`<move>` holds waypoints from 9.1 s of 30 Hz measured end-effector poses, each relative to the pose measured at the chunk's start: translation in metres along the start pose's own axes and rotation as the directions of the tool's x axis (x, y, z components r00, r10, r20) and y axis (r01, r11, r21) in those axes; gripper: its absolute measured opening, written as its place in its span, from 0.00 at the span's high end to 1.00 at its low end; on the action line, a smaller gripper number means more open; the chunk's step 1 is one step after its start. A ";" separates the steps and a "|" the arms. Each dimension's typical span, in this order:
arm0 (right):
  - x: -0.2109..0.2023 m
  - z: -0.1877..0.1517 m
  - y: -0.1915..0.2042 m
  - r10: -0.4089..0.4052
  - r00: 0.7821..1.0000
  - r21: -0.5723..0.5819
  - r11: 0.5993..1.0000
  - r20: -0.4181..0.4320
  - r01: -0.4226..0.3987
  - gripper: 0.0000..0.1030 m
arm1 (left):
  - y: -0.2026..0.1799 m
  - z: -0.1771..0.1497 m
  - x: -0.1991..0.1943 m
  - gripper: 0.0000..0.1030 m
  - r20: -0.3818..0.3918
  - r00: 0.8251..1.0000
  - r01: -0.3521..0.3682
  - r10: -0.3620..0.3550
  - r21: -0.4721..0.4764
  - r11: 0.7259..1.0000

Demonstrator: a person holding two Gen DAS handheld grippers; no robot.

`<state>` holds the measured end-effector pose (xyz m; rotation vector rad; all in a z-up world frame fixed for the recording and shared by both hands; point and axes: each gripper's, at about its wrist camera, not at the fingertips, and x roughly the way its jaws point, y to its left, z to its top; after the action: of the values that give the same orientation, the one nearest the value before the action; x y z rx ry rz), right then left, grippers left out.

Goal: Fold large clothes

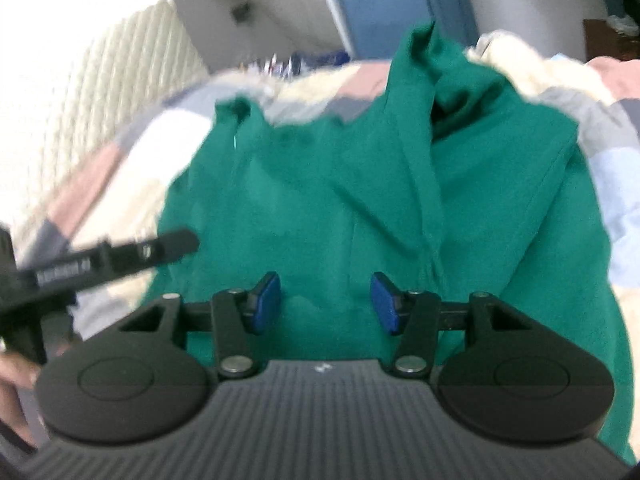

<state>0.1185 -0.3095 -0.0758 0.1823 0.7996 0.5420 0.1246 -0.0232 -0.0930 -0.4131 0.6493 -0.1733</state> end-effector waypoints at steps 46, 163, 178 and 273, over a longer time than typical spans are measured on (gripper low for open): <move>-0.074 -0.063 -0.114 -0.229 0.962 0.534 0.800 -0.151 0.274 0.17 | 0.100 -0.018 -0.087 0.28 -0.154 0.954 -0.292 0.256 -0.310 0.905; -0.083 0.078 -0.127 0.147 0.938 0.603 0.733 0.313 -0.316 0.86 | 0.057 0.126 -0.128 0.90 0.172 0.978 0.190 -0.122 -0.468 0.863; 0.064 0.072 -0.211 0.090 0.968 0.675 0.702 0.232 -0.227 0.82 | 0.142 0.114 0.050 0.86 0.083 0.995 0.088 -0.055 -0.481 0.872; 0.096 0.096 -0.139 -0.238 0.970 0.065 0.970 0.041 0.235 0.31 | 0.090 0.087 0.030 0.30 0.040 0.912 -0.405 0.408 -0.062 0.912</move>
<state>0.2977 -0.3729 -0.1195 0.1522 0.7785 0.2876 0.2049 0.0779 -0.0851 -0.3229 0.6754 0.2523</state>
